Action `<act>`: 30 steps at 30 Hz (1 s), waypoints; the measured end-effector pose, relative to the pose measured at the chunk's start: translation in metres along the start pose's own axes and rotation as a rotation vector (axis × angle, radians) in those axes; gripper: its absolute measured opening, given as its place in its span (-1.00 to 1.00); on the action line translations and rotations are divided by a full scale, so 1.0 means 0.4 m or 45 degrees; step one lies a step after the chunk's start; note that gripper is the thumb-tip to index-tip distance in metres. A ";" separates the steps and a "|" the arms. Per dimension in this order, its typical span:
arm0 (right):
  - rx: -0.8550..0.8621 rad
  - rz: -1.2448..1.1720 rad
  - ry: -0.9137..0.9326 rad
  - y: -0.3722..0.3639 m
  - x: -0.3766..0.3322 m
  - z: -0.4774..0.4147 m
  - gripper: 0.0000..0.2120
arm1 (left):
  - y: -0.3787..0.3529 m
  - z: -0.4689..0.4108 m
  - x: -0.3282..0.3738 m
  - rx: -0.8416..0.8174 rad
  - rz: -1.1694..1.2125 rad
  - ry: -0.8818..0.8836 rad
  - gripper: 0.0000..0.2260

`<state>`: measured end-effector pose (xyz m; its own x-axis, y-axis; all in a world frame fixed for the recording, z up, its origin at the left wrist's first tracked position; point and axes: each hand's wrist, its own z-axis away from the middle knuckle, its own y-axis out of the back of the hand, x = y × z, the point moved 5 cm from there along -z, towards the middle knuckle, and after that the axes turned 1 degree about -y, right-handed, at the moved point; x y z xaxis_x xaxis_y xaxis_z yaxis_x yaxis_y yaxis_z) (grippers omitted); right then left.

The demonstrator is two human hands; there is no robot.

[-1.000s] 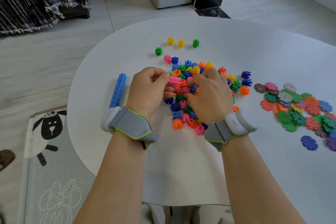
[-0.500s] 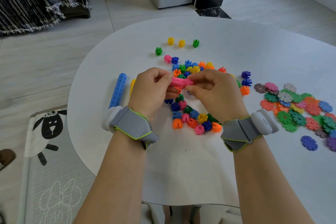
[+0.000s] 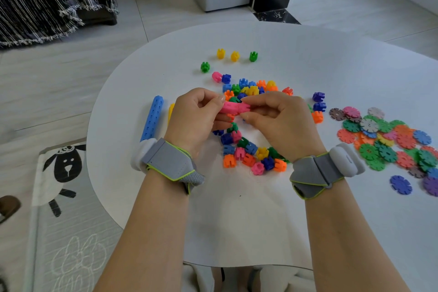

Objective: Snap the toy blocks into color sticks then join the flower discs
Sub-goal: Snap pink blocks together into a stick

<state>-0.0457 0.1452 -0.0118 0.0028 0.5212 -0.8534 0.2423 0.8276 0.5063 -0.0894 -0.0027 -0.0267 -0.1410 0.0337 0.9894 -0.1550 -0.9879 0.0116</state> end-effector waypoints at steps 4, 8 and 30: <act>-0.009 0.022 -0.010 0.005 0.001 0.000 -0.79 | -0.003 0.001 -0.001 -0.027 -0.002 0.000 -0.89; 0.024 -0.078 -0.021 0.012 0.006 -0.002 -0.83 | -0.005 0.002 -0.001 -0.042 0.004 0.006 -0.90; 0.010 0.005 0.058 0.001 0.004 0.002 -0.82 | -0.006 0.004 -0.007 0.001 0.171 0.095 -0.94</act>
<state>-0.0448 0.1461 -0.0132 -0.0402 0.5336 -0.8448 0.2496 0.8240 0.5087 -0.0869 -0.0006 -0.0293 -0.2329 -0.0873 0.9686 -0.1287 -0.9844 -0.1197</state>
